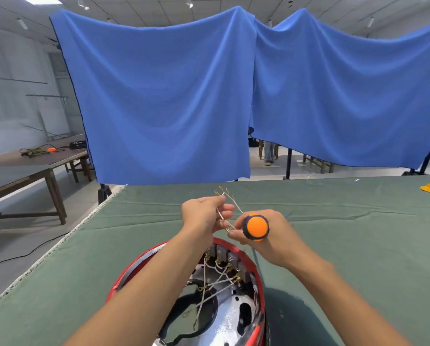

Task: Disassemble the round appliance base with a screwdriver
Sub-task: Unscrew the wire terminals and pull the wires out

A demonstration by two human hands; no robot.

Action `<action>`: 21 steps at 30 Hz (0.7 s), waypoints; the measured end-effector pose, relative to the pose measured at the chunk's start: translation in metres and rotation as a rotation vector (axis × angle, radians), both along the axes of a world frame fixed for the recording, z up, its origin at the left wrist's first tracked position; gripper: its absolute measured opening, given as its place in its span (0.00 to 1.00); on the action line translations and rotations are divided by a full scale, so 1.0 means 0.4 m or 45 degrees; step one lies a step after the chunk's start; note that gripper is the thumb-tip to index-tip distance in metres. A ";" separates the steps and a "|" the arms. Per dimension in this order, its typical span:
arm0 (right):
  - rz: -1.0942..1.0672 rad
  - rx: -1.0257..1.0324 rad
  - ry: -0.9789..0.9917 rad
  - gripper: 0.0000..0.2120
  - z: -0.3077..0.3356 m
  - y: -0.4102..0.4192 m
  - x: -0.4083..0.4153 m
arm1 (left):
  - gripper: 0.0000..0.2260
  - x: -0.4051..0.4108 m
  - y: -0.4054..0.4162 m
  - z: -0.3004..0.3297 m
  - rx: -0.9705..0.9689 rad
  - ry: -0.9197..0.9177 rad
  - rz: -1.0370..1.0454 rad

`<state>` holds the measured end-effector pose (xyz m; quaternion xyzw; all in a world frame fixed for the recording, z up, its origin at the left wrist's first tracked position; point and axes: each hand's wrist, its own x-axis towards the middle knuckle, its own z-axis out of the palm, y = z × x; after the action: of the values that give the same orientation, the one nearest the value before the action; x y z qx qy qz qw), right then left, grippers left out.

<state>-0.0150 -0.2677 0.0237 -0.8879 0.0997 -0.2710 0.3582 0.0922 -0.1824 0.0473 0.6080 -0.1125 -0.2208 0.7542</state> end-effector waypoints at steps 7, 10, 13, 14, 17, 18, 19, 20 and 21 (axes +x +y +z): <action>-0.160 -0.183 -0.101 0.04 -0.021 -0.053 -0.005 | 0.14 0.011 0.031 -0.008 0.321 -0.252 -0.092; -0.275 -0.287 -0.095 0.04 -0.020 -0.069 -0.020 | 0.12 0.018 0.059 -0.047 0.923 -0.946 -0.048; -0.433 -0.468 -0.021 0.04 -0.026 -0.087 -0.035 | 0.15 -0.001 0.081 -0.098 1.504 -1.446 -0.009; -0.500 -0.533 0.018 0.05 -0.031 -0.093 -0.039 | 0.15 -0.008 0.081 -0.113 1.581 -1.483 -0.037; -0.637 -0.703 0.151 0.05 -0.063 -0.112 -0.052 | 0.16 -0.004 0.074 -0.147 1.621 -1.555 -0.158; -0.653 -0.725 0.181 0.05 -0.079 -0.118 -0.057 | 0.16 0.003 0.073 -0.154 1.610 -1.591 -0.203; -0.664 -0.731 0.218 0.05 -0.095 -0.123 -0.062 | 0.15 0.012 0.074 -0.161 1.601 -1.641 -0.241; -0.674 -0.738 0.264 0.06 -0.111 -0.130 -0.067 | 0.15 0.020 0.075 -0.166 1.591 -1.690 -0.274; -0.690 -0.748 0.322 0.06 -0.126 -0.137 -0.072 | 0.14 0.027 0.076 -0.170 1.568 -1.723 -0.287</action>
<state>-0.0438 -0.3225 -0.0267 -0.9202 0.2913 -0.2613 -0.0096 0.1029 -0.1521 -0.0206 0.8871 -0.4507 0.0887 0.0450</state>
